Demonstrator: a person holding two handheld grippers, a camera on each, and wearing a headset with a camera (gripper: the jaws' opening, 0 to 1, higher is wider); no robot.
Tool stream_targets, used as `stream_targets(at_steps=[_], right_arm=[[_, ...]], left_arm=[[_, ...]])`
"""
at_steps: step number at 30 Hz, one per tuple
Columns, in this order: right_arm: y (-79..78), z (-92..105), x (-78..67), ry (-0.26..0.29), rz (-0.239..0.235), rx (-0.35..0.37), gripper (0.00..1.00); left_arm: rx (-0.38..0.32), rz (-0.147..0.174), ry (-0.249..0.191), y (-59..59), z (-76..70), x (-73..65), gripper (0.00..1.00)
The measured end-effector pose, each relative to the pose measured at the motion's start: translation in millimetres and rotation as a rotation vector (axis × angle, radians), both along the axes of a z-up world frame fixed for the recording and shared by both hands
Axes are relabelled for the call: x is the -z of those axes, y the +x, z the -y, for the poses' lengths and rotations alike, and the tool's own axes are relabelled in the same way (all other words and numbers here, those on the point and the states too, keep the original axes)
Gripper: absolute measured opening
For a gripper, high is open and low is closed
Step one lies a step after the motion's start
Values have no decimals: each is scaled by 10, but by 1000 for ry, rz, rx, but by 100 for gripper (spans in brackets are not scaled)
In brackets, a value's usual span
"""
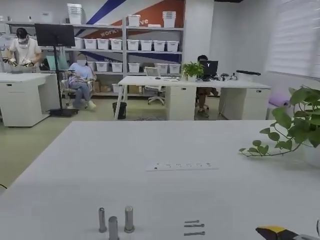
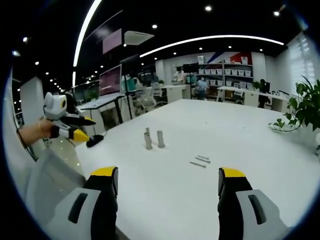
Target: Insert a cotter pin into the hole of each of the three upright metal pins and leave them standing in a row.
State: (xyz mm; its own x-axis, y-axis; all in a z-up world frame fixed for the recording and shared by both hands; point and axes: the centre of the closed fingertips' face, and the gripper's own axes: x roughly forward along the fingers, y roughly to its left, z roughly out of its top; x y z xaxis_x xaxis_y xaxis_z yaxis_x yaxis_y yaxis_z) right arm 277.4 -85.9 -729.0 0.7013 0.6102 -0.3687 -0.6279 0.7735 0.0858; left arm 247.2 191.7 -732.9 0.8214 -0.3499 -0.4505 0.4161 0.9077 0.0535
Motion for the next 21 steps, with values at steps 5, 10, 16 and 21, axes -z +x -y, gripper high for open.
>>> stream_targets(at_steps=[5, 10, 16, 21], right_arm=[[5, 14, 6, -2, -1, 3, 82], [19, 33, -5, 0, 4, 8, 81], [29, 45, -4, 1, 3, 10, 81], [45, 76, 17, -7, -5, 15, 81]], left_arm=[[3, 0, -8, 33, 6, 12, 65], [12, 5, -4, 88, 8, 17, 62], [6, 11, -13, 143, -16, 17, 61], [8, 19, -11, 158, -7, -2, 59]])
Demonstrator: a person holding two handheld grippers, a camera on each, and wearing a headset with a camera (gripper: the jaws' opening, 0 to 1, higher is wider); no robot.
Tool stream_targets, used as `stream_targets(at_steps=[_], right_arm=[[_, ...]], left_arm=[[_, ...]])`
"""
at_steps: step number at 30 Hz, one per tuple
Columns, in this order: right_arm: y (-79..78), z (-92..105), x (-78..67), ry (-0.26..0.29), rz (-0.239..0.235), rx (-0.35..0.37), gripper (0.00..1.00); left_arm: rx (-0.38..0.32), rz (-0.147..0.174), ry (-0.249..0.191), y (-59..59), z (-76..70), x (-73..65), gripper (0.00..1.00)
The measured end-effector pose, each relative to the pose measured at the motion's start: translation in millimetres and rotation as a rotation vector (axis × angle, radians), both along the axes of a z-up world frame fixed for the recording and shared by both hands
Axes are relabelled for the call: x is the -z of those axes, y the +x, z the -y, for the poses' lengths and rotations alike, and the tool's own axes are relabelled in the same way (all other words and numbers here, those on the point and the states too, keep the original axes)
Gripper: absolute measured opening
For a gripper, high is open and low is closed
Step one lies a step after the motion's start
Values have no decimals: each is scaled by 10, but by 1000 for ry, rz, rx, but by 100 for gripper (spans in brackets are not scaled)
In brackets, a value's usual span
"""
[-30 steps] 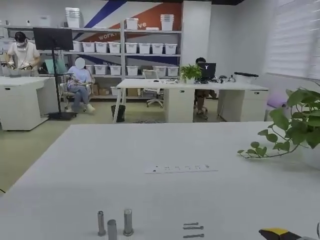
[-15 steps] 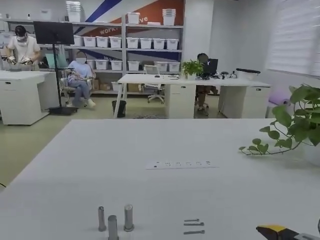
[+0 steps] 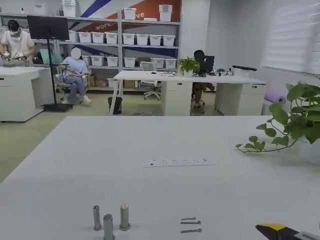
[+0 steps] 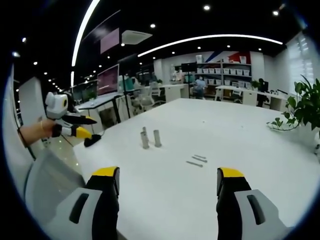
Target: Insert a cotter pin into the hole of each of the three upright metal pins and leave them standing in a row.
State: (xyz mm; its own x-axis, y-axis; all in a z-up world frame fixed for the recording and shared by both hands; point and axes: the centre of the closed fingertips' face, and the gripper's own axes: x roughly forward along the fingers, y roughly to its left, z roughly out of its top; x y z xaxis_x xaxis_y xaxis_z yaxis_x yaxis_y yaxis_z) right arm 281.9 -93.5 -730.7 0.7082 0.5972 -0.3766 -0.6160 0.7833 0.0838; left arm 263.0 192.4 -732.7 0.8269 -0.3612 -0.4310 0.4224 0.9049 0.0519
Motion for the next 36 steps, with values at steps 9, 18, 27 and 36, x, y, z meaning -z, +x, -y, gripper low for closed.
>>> stream_targets(at_steps=[9, 18, 27, 36], right_arm=[[40, 14, 24, 0, -10, 6, 78], [67, -1, 32, 9, -17, 6, 76], [88, 4, 35, 12, -21, 10, 76], [94, -19, 33, 12, -28, -5, 76]], left_arm=[[-3, -5, 1, 19, -26, 19, 56], [-1, -3, -1, 50, -35, 28, 54], [10, -15, -13, 46, -15, 47, 55], [13, -25, -22, 261, -78, 111, 51]])
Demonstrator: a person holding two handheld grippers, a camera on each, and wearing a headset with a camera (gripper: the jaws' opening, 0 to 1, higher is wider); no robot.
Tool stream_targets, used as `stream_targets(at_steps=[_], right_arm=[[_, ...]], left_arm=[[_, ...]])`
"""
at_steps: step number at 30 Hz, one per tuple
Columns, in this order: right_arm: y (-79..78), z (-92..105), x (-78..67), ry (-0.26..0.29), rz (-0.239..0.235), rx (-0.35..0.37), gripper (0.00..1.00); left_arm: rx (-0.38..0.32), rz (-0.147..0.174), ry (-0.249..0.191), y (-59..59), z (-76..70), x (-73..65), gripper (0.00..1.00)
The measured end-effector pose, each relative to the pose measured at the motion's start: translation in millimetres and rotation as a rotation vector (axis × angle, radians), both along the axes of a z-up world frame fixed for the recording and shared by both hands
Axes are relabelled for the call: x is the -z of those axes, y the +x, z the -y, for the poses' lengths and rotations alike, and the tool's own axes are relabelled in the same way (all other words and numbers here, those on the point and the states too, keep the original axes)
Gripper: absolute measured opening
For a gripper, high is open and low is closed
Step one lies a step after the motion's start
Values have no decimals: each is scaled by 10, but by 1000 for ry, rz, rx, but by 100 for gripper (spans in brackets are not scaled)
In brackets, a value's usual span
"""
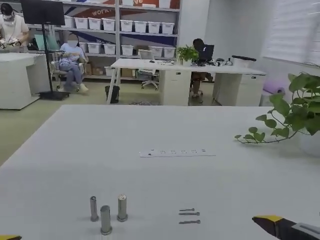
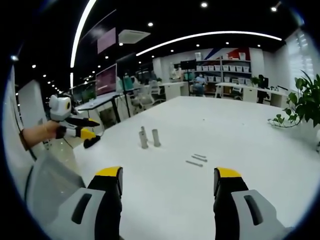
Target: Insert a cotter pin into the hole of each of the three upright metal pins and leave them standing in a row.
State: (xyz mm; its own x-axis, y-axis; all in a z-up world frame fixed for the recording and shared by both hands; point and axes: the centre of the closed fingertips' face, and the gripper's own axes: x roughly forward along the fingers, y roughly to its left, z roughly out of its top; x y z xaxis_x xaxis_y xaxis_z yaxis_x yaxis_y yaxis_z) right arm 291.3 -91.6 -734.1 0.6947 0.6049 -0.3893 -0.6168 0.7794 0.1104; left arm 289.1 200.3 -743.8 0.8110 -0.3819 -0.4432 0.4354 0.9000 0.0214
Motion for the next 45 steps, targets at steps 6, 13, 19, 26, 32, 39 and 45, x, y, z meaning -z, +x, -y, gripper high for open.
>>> stream_targets(at_steps=[6, 13, 19, 26, 32, 39, 45], right_arm=[[24, -22, -30, 11, 8, -5, 71], [80, -40, -37, 26, 7, -5, 67], [141, -33, 20, 21, -6, -2, 66], [207, -5, 114, 25, -29, 12, 64], [273, -3, 138, 39, -32, 17, 63], [319, -11, 159, 38, -36, 11, 62], [336, -8, 185, 32, -45, 10, 62]], left_arm=[[-12, 16, -51, 308, -56, 22, 42], [-22, 33, -84, 643, -82, 100, 33], [-5, 13, -69, 894, -56, 274, 29], [-1, 3, -76, 1158, 10, 425, 26], [23, -11, -68, 1321, 84, 554, 24], [55, -28, -70, 1456, 200, 682, 22], [83, -32, -77, 1549, 307, 746, 19]])
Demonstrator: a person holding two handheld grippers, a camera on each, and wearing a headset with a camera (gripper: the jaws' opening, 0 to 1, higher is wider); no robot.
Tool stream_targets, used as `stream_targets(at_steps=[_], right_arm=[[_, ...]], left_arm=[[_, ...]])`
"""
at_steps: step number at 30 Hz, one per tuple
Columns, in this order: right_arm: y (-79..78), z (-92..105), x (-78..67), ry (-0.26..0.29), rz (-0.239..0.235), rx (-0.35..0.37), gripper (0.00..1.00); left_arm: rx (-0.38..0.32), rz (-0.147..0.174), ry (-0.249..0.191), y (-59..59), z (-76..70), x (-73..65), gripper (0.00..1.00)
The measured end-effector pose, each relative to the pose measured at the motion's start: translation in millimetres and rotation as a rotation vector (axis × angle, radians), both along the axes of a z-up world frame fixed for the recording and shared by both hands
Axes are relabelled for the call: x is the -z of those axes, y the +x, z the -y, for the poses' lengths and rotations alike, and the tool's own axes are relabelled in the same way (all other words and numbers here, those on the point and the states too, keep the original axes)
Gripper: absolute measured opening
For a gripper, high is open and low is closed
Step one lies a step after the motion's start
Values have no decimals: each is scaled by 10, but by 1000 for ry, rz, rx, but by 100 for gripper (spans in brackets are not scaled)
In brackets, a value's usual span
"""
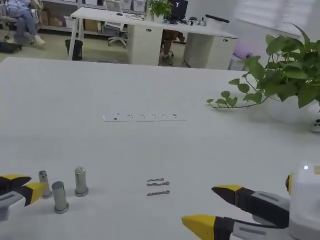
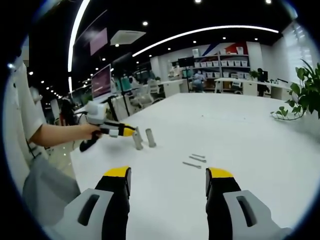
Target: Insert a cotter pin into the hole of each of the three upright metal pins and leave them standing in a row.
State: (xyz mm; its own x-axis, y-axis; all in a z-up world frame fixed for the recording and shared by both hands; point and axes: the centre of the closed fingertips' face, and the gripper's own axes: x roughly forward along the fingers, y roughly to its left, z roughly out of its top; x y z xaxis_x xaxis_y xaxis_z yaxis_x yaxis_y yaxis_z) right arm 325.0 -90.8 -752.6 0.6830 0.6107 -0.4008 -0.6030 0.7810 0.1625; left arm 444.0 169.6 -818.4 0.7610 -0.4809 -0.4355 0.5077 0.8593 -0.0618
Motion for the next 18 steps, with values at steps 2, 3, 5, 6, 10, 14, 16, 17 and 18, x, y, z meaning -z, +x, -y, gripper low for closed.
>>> stream_targets(at_steps=[2, 3, 5, 6, 10, 14, 16, 17, 18], right_arm=[[5, 4, 7, 0, -2, 1, 62], [5, 5, 13, -1, -3, 1, 62], [5, 7, 21, -2, -5, 2, 62], [5, 5, 24, -1, -7, 2, 62], [-4, 3, 31, -5, -10, 2, 62], [-7, 8, 44, -6, -14, 7, 62], [-10, 6, 52, -5, -16, 9, 61], [-10, 3, 56, -4, -17, 9, 61], [-13, -3, 58, -2, -17, 9, 61]], left_arm=[[10, -3, 4, 30, 33, 27, 17], [13, -3, 7, 42, 42, 35, 16], [17, 0, 15, 67, 54, 51, 15], [20, 0, 17, 73, 57, 57, 13], [36, 2, 28, 75, 72, 81, 8], [45, 16, 47, 66, 78, 76, 7], [43, 16, 50, 59, 74, 73, 7], [39, 15, 50, 58, 68, 73, 7], [35, 10, 46, 55, 65, 74, 7]])
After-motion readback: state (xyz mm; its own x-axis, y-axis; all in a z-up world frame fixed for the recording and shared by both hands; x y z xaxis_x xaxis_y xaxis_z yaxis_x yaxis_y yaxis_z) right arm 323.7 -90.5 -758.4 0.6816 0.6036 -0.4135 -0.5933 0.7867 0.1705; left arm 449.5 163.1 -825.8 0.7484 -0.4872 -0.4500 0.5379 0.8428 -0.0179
